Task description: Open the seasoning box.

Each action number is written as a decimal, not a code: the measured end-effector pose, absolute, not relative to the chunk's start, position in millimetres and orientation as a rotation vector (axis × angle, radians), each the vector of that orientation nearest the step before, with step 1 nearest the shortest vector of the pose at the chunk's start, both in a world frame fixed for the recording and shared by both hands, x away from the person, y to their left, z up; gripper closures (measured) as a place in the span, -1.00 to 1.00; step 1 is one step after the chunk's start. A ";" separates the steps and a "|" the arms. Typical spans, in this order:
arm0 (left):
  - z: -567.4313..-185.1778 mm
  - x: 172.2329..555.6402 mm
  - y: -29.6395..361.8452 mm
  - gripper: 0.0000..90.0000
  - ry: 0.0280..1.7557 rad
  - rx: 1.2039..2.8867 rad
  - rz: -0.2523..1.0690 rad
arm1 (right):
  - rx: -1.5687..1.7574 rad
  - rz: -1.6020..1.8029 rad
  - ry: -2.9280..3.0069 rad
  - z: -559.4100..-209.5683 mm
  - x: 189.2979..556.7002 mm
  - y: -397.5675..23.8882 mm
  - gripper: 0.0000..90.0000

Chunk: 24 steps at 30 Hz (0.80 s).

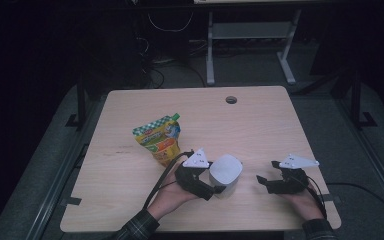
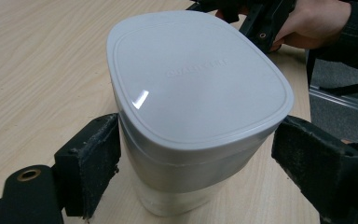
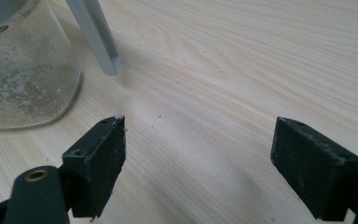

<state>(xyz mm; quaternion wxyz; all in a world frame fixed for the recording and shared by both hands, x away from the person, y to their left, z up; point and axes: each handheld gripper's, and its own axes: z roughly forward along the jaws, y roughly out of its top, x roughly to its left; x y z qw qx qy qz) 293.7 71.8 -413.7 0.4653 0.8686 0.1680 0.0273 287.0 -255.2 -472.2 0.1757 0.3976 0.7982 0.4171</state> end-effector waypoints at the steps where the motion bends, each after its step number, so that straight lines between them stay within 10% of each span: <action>1: -413.5 293.7 71.9 -0.66 0.412 2.133 0.068 | 1.126 1.180 2.261 -472.2 287.0 -255.1 -0.61; 24: -407.2 292.6 75.5 -0.57 0.427 2.120 0.062 | 1.123 1.174 2.266 -472.4 287.3 -255.5 -0.61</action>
